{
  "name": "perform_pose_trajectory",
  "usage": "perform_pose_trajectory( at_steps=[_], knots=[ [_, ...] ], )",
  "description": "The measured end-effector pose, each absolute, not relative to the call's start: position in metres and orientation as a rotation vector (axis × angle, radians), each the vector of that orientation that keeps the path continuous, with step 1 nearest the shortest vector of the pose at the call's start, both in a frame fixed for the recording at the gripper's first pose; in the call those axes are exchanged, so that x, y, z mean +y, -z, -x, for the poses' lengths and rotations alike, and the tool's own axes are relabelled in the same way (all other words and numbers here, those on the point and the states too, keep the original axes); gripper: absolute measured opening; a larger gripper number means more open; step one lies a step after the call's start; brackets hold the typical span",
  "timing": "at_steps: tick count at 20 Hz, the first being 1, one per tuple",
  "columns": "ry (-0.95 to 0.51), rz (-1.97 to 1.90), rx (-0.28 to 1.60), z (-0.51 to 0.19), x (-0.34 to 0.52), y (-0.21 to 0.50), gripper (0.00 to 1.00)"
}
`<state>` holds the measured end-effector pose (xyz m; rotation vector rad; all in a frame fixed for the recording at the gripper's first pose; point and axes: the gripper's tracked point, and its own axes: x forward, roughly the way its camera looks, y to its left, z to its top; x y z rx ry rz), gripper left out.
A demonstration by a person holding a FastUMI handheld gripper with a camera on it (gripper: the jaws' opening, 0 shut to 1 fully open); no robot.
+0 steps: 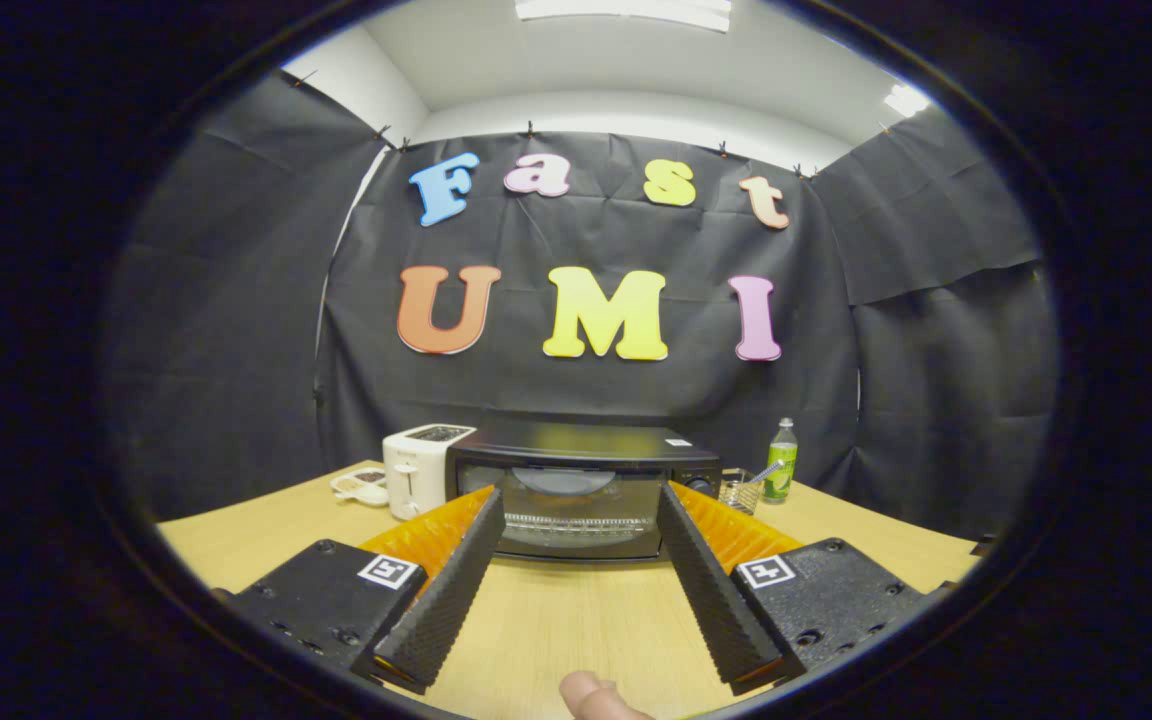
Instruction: Open the toaster oven, put the food inside, and close the toaster oven door.
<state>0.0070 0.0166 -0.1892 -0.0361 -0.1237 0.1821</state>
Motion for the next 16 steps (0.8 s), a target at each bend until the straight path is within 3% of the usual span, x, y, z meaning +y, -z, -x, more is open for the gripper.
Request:
perform_pose_trajectory(
  at_steps=[7,16],
  knots=[
    [-0.136,0.031,-0.171,0.068,-0.023,0.109,1.0],
    [-0.108,0.006,-0.201,0.099,-0.047,0.079,1.0]
  ],
)
